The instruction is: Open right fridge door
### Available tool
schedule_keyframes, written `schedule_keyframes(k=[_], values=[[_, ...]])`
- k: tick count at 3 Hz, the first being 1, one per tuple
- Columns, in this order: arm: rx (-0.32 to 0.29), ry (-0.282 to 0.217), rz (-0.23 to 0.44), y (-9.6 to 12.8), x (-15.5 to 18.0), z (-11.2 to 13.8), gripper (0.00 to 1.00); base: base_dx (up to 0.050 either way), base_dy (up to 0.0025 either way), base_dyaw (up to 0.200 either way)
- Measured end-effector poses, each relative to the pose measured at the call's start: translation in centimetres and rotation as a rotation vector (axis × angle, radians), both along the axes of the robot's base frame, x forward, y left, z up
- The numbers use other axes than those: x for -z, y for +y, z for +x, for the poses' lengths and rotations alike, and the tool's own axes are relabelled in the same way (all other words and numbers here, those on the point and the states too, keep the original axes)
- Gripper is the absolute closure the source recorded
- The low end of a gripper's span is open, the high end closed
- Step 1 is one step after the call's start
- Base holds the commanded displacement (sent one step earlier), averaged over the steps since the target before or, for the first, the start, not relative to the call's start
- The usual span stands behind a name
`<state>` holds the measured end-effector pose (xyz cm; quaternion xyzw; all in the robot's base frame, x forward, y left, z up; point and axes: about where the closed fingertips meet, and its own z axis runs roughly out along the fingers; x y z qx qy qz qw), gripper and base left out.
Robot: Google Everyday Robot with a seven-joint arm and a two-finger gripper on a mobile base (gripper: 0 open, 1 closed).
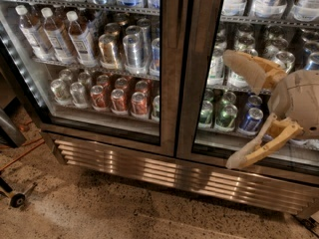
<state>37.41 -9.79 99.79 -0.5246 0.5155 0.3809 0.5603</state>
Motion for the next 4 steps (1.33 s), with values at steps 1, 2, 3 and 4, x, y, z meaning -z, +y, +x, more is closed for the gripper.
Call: schedule_keyframes(k=[1, 2, 3, 4], values=[[0.0, 0.0, 0.0, 0.0, 0.0, 0.0, 0.0, 0.034, -0.00001, 0.0], [0.0, 0.0, 0.0, 0.0, 0.0, 0.0, 0.0, 0.049, -0.00003, 0.0], [0.0, 0.0, 0.0, 0.0, 0.0, 0.0, 0.0, 0.0, -0.00001, -0.19], [0.034, 0.011, 0.003, -0.4, -3.8, 2.5, 0.0, 0.0, 0.0, 0.0]])
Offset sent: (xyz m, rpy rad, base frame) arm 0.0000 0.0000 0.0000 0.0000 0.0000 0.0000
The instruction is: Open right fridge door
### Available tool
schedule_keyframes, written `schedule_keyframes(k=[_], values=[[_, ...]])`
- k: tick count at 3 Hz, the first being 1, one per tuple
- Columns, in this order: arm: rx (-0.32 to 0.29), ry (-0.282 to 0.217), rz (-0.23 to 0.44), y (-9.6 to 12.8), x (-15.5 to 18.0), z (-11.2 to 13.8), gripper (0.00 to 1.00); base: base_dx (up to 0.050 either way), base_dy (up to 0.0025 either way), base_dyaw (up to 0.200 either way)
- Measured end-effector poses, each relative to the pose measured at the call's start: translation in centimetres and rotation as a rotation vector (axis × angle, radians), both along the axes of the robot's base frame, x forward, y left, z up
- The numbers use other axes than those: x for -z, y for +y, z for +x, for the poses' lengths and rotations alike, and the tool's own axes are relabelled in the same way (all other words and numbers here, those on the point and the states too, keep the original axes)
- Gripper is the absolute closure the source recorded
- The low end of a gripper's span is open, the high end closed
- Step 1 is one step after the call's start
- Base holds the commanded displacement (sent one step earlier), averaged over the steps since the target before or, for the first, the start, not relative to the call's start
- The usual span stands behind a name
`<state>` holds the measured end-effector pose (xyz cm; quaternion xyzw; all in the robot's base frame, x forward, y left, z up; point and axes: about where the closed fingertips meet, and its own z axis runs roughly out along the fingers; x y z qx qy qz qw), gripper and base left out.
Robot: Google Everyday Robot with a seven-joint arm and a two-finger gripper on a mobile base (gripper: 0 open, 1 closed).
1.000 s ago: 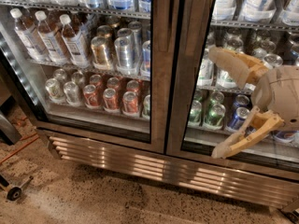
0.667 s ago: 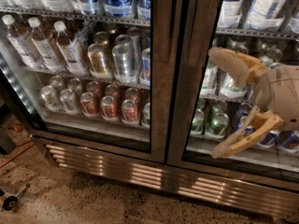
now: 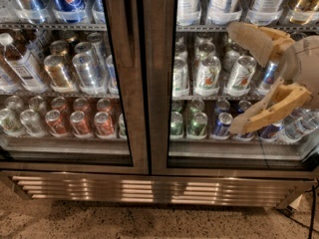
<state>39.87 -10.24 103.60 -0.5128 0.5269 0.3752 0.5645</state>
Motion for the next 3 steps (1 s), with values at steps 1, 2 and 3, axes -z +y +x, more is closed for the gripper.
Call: schedule_keyframes(k=[1, 2, 3], values=[[0.0, 0.0, 0.0, 0.0, 0.0, 0.0, 0.0, 0.0, 0.0, 0.0], [-0.022, 0.031, -0.021, 1.1, 0.5, 0.5, 0.0, 0.0, 0.0, 0.0], [-0.071, 0.065, -0.066, 4.1, 1.7, 0.9, 0.0, 0.0, 0.0, 0.0]])
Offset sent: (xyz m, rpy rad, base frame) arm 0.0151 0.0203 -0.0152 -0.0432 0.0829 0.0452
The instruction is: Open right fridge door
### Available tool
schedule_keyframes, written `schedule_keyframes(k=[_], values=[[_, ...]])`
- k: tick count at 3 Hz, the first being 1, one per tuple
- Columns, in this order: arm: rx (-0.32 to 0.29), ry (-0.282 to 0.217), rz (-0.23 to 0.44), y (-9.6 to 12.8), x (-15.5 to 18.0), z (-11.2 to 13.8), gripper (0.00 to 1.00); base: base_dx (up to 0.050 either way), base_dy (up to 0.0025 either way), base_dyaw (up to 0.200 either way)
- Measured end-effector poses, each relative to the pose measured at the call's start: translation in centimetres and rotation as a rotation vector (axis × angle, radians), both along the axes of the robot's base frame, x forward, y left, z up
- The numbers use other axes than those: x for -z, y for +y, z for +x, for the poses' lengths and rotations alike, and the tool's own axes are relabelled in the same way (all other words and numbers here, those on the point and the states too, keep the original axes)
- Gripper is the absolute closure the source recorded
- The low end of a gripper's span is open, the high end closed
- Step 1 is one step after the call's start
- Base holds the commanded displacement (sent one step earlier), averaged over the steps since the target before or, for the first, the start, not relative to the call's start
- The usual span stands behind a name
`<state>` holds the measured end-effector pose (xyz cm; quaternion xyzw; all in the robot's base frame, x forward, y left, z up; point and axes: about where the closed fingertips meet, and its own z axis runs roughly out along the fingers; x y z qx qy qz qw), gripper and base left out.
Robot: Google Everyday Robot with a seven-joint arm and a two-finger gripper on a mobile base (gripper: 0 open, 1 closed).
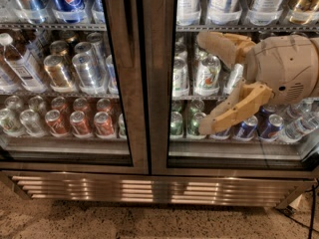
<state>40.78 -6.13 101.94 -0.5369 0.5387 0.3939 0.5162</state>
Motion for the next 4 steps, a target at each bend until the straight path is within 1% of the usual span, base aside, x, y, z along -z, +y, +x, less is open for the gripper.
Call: schedule_keyframes(k=[2, 4], values=[[-0.002, -0.002, 0.013, 0.0, -0.3, -0.2, 0.0, 0.0, 0.0, 0.0], [0.009, 0.101, 0.025, 0.0, 4.7, 0.8, 0.0, 0.0, 0.0, 0.0]])
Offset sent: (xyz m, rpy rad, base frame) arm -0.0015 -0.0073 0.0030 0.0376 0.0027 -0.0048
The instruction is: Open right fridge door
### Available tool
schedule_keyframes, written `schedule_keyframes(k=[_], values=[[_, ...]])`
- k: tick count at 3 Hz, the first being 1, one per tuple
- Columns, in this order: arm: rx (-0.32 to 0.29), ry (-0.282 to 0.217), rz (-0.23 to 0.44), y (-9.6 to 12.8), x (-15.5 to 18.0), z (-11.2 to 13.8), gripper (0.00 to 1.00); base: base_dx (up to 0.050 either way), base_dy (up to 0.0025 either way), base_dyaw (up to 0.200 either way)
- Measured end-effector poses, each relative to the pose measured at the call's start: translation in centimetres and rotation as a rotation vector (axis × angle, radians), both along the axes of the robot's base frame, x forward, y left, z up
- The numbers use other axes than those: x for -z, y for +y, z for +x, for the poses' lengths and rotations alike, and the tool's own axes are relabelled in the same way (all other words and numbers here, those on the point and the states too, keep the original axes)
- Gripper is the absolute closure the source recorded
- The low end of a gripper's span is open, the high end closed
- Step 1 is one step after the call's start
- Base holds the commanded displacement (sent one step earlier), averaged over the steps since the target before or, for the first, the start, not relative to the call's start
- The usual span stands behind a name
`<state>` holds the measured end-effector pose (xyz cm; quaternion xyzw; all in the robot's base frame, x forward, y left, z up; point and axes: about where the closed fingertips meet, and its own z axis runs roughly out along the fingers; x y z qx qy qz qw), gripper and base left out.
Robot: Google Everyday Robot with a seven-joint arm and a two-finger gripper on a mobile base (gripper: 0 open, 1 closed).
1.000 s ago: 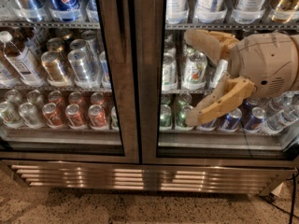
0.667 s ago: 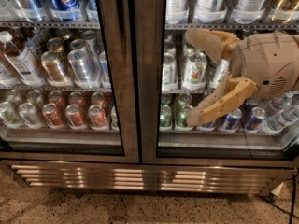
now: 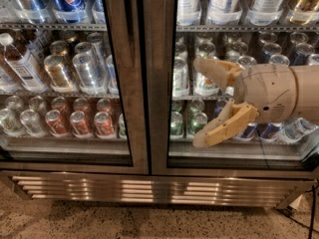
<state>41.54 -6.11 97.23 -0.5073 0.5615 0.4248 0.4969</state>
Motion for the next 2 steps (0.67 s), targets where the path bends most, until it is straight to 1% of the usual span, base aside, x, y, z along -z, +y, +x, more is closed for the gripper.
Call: schedule_keyframes(k=[1, 2], values=[[0.0, 0.001, 0.0, 0.02, 0.05, -0.01, 0.0, 0.0, 0.0, 0.0], [-0.029, -0.011, 0.028, 0.35, -0.72, -0.46, 0.0, 0.0, 0.0, 0.0]])
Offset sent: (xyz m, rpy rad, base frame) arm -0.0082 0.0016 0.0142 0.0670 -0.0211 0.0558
